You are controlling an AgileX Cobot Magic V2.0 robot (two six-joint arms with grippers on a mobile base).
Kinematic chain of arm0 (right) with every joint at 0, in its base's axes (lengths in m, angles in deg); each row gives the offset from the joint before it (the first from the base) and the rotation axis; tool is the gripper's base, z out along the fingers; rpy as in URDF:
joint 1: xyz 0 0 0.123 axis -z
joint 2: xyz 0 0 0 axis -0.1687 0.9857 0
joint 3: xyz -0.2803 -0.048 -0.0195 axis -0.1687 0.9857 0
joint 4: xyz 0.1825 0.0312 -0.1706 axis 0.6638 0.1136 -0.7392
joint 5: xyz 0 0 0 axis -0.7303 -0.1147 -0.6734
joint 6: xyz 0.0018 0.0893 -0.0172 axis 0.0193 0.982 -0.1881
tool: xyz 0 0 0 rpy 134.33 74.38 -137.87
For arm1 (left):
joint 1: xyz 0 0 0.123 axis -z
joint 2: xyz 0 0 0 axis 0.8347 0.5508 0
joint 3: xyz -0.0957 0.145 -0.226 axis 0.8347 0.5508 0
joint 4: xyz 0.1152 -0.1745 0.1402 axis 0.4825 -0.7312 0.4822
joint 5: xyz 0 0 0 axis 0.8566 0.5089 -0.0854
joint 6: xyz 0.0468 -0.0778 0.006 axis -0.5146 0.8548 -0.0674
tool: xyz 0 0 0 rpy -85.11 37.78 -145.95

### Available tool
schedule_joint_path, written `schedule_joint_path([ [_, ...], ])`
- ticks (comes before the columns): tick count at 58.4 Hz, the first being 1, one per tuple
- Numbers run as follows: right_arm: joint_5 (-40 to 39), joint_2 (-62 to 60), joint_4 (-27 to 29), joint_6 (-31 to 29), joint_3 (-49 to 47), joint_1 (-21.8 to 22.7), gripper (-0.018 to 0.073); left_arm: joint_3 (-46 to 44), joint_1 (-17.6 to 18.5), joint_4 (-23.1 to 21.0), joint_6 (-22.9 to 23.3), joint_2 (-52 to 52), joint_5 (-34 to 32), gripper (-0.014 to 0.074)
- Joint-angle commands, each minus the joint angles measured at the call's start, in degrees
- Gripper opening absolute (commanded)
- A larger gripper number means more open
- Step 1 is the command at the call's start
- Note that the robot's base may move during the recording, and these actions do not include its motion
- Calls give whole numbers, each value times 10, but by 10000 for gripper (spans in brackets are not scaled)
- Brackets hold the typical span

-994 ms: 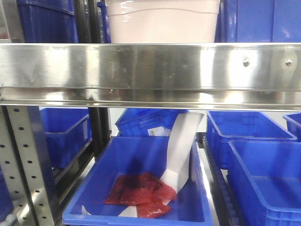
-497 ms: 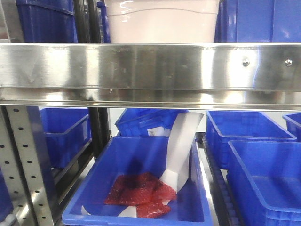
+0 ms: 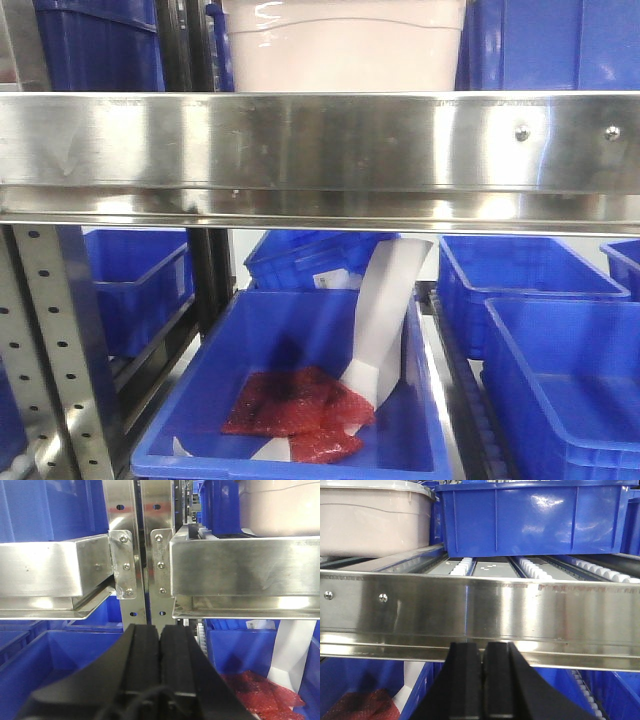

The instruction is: Grab white bin and place on right shelf

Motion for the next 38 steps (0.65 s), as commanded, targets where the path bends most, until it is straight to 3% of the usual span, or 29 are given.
schedule_joint_path([
  [1,-55,-11,1,1,-9,-2,74,8,0,-6,-2,-7,-47,-119],
  [38,-54,-11,1,1,-9,-2,74,8,0,-6,-2,-7,-47,-120],
])
